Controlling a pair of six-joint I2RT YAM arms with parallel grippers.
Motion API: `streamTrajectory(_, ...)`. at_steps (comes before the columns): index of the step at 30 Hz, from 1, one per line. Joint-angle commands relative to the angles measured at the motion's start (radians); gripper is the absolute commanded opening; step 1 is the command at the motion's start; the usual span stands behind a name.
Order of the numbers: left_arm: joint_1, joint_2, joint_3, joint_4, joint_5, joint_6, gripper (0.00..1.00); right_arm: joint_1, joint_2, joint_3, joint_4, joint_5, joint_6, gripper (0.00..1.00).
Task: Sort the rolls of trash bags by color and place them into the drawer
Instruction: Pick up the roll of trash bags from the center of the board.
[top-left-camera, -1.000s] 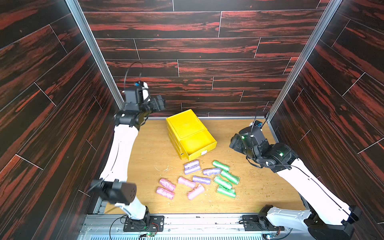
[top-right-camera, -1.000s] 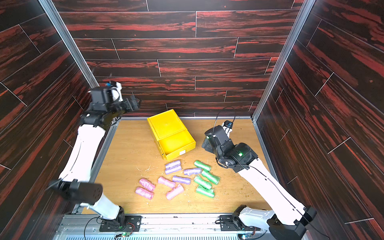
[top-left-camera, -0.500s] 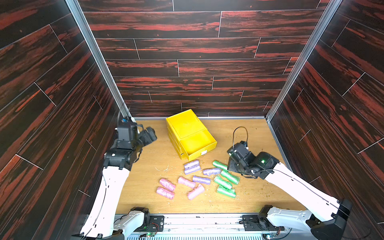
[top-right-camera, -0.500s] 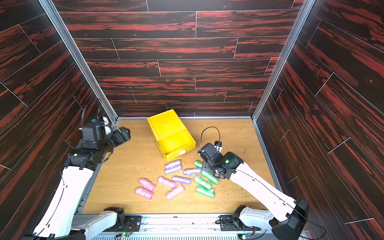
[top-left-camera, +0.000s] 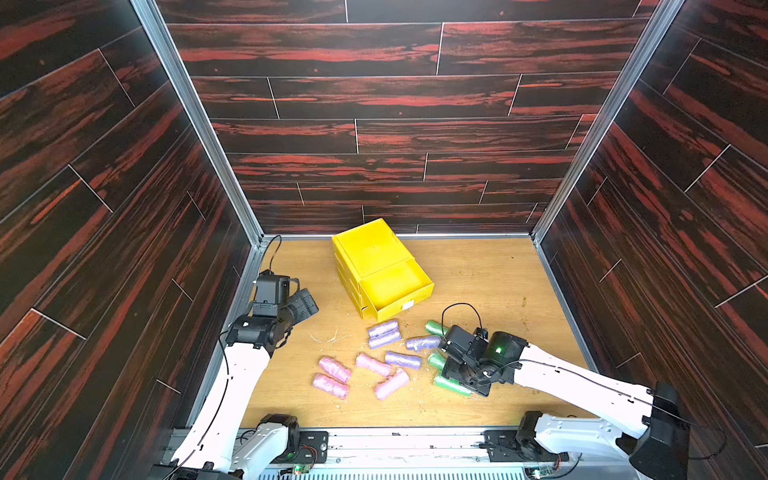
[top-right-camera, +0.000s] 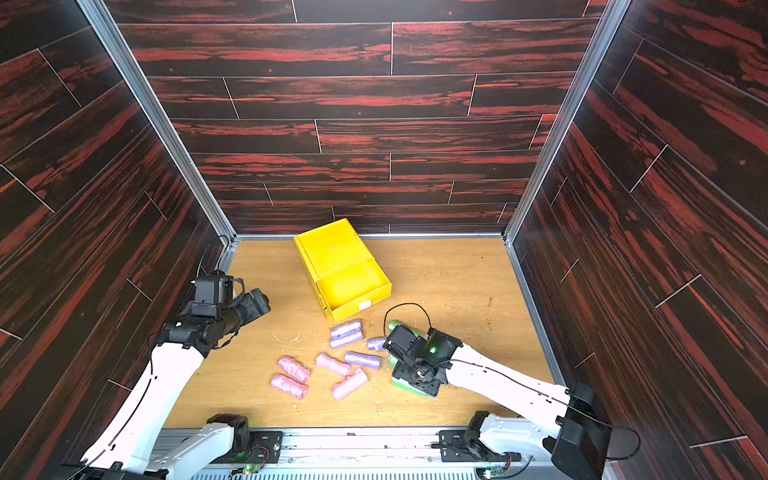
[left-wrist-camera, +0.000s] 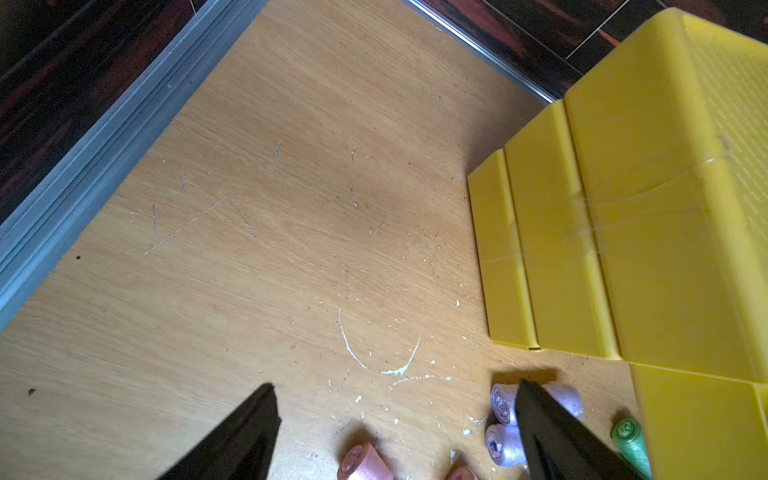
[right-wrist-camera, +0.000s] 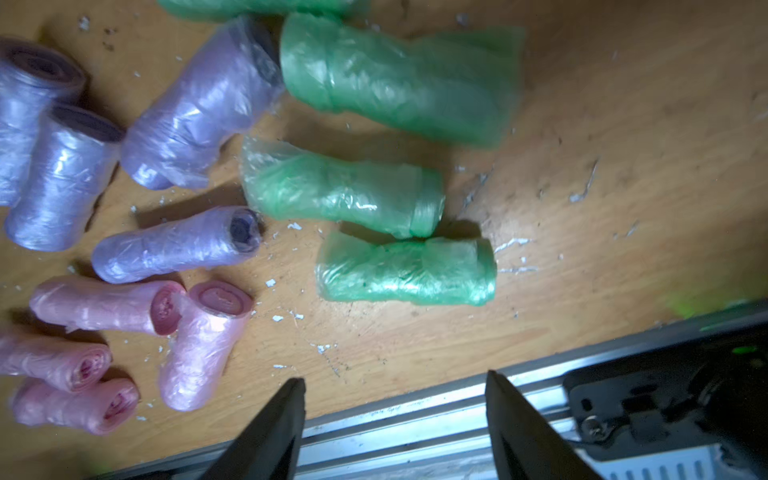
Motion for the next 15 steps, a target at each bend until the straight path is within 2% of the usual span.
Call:
streamTrajectory(1, -0.001, 0.002, -0.006, 0.031, -0.021, -0.005, 0.93, 0.021, 0.021, 0.007, 0.072, -0.115, 0.284, 0.74)
streamTrajectory(8, -0.001, 0.019, 0.011, 0.038, -0.022, 0.000, 0.93, 0.020, 0.081, 0.054, 0.010, -0.142, 0.461, 0.76)
streamTrajectory(15, 0.000, 0.011, 0.004, 0.053, -0.019, 0.014, 0.93, 0.018, -0.014, -0.088, 0.129, -0.128, 0.654, 0.76)
